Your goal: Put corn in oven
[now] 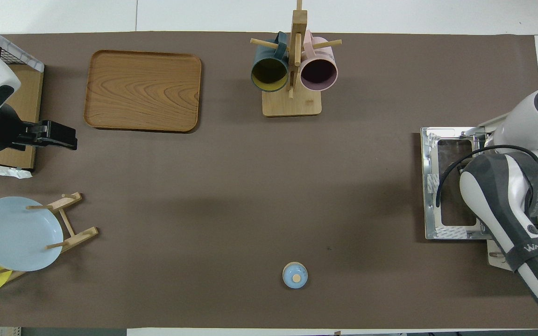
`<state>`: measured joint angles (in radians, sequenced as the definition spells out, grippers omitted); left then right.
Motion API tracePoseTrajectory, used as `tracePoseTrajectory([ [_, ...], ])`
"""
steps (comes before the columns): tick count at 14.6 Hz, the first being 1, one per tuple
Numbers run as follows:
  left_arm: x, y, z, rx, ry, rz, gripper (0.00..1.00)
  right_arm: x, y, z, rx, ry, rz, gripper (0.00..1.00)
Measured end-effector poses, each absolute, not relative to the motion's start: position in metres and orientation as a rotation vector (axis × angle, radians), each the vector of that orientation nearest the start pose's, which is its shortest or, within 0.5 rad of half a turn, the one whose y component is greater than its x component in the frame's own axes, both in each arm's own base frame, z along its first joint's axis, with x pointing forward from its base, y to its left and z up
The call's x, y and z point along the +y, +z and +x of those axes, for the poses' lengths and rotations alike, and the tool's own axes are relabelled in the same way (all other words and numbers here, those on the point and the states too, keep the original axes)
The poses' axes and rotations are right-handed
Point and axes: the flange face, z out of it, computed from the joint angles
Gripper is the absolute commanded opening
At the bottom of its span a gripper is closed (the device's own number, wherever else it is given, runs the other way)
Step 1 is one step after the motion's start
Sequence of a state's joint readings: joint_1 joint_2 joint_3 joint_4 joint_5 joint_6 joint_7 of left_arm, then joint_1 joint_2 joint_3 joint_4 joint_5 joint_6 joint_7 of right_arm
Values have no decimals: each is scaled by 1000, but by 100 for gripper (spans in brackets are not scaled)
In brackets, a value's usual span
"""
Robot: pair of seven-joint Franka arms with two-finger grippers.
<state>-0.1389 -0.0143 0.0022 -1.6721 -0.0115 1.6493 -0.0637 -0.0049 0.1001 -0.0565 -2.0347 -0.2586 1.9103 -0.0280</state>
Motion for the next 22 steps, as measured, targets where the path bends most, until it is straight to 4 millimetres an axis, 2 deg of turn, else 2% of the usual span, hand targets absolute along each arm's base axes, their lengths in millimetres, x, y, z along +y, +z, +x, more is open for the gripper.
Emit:
tracePoseTrajectory([
  [1, -77, 591, 549, 114, 15, -3150, 100, -49, 388, 546, -137, 390, -3346, 15],
  [3, -77, 591, 549, 114, 15, -3150, 100, -35, 404, 555, -155, 376, -3340, 0],
  [6, -77, 591, 549, 114, 15, -3150, 100, -1, 410, 566, -127, 302, -3288, 0],
  [8, -77, 591, 549, 114, 15, -3150, 100, 21, 395, 568, -123, 229, -3251, 0],
  [10, -77, 591, 549, 114, 15, -3150, 100, 34, 363, 563, -77, 169, -3230, 0],
  [12, -77, 591, 549, 113, 15, -3150, 100, 38, 324, 553, -32, 164, -3226, 0],
  [13, -77, 591, 549, 113, 15, -3150, 100, 38, 311, 550, -20, 177, -3226, 0],
  [15, -77, 591, 549, 113, 15, -3150, 100, 38, 304, 548, 3, 193, -3225, 0],
  [22, -77, 591, 549, 113, 15, -3150, 100, 33, 300, 545, 21, 208, -3231, 0],
])
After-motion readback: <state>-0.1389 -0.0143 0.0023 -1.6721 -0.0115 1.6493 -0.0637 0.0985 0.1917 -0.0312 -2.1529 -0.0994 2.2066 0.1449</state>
